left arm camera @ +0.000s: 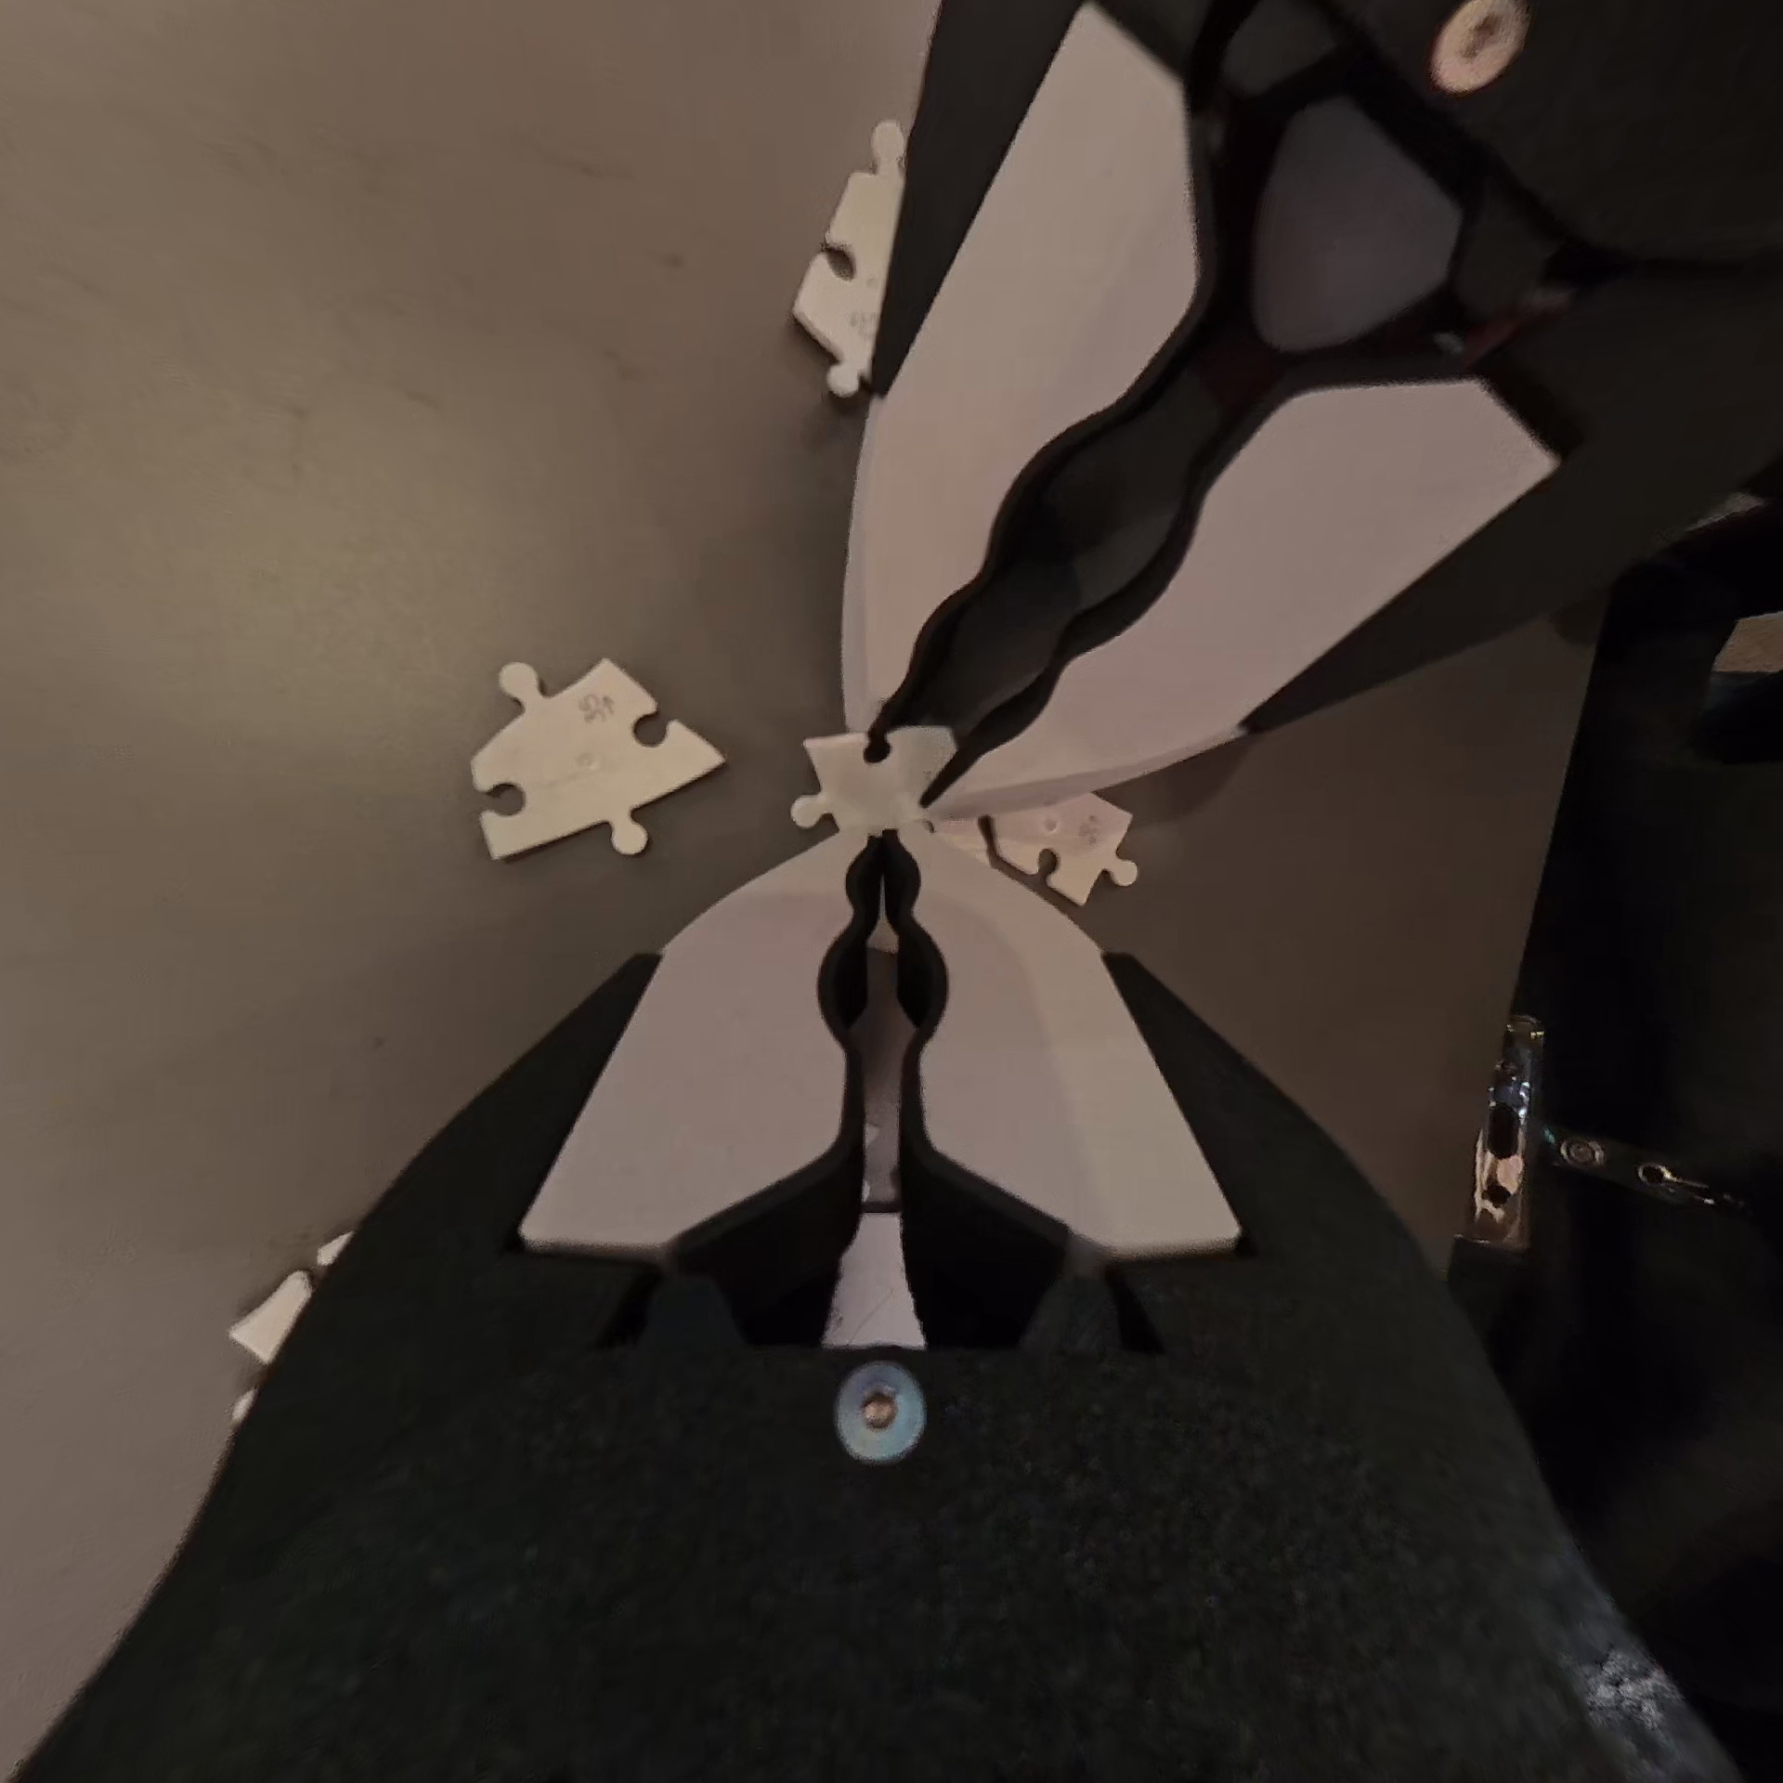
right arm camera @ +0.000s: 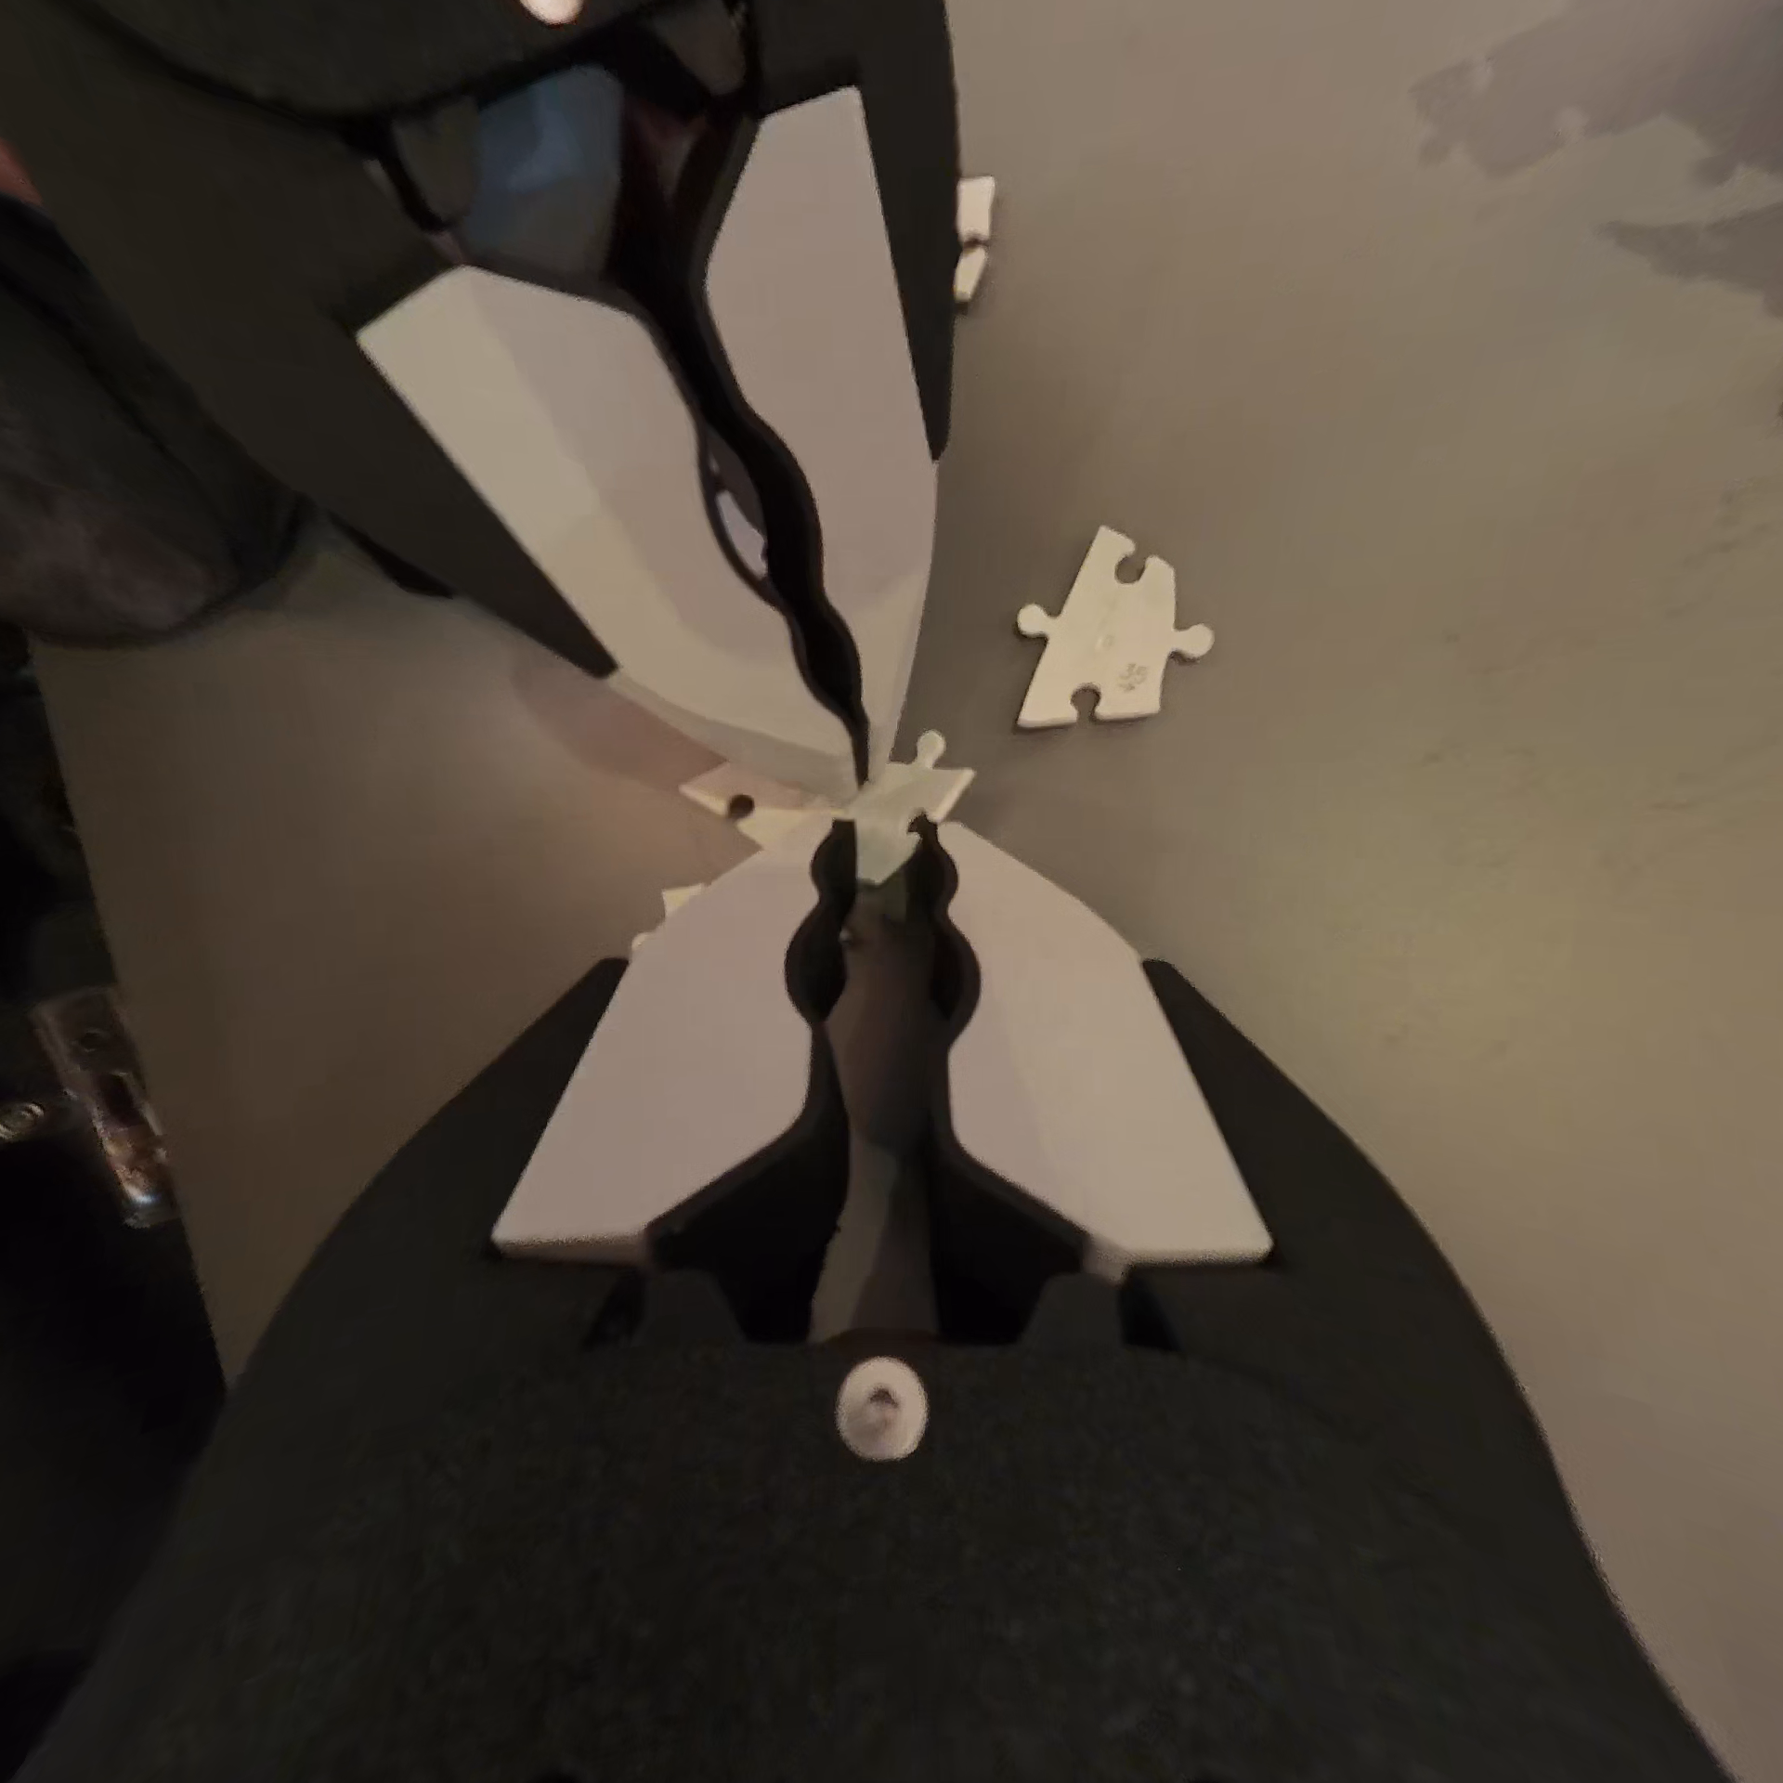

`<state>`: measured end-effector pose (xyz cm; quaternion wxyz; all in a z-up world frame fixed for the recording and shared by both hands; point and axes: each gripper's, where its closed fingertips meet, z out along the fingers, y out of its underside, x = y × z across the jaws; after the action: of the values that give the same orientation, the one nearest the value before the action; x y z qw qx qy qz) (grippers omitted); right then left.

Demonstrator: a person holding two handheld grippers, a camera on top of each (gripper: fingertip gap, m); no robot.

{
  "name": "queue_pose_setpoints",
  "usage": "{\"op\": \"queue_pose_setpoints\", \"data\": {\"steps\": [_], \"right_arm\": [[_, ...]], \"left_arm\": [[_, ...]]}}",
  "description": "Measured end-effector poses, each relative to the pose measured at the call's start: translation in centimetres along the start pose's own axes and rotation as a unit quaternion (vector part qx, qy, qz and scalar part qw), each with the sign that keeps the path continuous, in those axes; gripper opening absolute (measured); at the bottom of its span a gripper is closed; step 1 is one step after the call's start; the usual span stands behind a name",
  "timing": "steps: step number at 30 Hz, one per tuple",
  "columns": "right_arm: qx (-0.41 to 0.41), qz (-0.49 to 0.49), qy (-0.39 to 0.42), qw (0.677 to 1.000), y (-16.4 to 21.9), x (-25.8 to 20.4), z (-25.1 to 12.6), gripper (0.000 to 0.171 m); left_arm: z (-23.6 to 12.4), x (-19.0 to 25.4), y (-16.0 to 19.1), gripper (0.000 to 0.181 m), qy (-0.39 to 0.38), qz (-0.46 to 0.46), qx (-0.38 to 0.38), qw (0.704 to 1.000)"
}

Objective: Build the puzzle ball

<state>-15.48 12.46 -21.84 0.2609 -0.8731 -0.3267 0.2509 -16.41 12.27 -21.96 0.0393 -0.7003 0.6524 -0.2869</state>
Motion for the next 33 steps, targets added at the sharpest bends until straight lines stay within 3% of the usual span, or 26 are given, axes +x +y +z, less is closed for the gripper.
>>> {"op": "queue_pose_setpoints", "data": {"steps": [5,10,14,20,27,33], "right_arm": [[0.044,-0.092,0.047,0.994,-1.9,-1.0,-2.2,0.000],[-0.045,-0.109,0.065,0.991,0.3,-1.2,0.5,0.001],[-0.055,-0.140,0.099,0.984,0.3,-1.1,0.8,0.000],[-0.063,-0.145,0.100,0.982,0.2,-1.2,0.8,0.000],[-0.010,-0.129,0.107,0.986,-1.9,-1.6,-0.5,0.000],[-0.024,-0.114,0.118,0.986,-2.0,-1.1,0.2,0.000]], "left_arm": [[0.0,0.0,0.0,0.000,-0.001,0.000,0.001,1.000],[0.0,0.0,0.0,0.000,0.002,-0.003,0.004,1.000],[-0.4,-0.1,-0.2,0.000,0.006,-0.015,0.020,1.000],[-5.2,-1.2,-0.3,0.000,-0.020,-0.031,0.120,0.992],[-12.1,-2.7,4.4,0.000,-0.116,-0.088,0.246,0.958],[-11.9,-0.7,7.5,0.000,-0.129,-0.130,0.289,0.940]]}}
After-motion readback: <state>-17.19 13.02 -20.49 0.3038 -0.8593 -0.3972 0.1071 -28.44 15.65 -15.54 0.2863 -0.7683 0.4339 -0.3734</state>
